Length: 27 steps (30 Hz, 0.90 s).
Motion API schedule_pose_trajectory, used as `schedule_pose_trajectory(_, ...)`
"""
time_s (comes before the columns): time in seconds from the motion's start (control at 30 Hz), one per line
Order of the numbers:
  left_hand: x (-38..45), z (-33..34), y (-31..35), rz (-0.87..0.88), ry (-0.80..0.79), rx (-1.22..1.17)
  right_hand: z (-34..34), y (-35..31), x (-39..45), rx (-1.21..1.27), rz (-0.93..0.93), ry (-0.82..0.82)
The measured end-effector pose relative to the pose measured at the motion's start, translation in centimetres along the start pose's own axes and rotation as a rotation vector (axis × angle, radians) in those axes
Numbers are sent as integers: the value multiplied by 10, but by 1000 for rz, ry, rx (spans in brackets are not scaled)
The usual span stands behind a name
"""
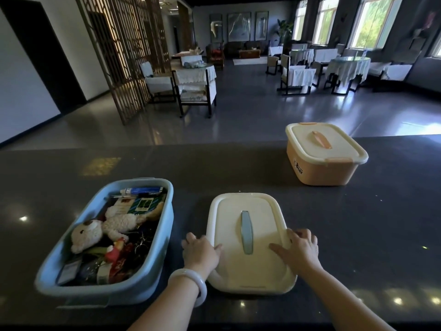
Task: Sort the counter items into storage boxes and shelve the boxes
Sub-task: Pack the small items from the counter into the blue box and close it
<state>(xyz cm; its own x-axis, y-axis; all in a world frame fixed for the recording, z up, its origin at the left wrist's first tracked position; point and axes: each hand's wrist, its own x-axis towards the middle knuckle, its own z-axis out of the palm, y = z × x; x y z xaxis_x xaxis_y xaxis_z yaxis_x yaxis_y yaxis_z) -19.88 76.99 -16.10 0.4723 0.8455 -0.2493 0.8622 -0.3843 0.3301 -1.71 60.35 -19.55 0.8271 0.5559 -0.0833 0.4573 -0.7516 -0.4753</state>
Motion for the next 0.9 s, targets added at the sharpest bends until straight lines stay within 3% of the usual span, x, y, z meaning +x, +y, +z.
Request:
schedule_pose_trajectory(0.17, 2, -20, 17, 34, 22, -286, -17, -17, 0, 427, 37, 52)
schedule_pose_trajectory(0.43, 7, -107, 13, 156, 297, -314, -61, -102, 12, 558, 9, 155)
schedule_pose_trajectory(0.73, 9, -198, -118, 112, 383, -459, -20, -246, -37, 657, -91, 33)
schedule_pose_trajectory(0.9, 5, -205, -212, 47, 311, -504, 42, -300, -78, 611, -100, 4)
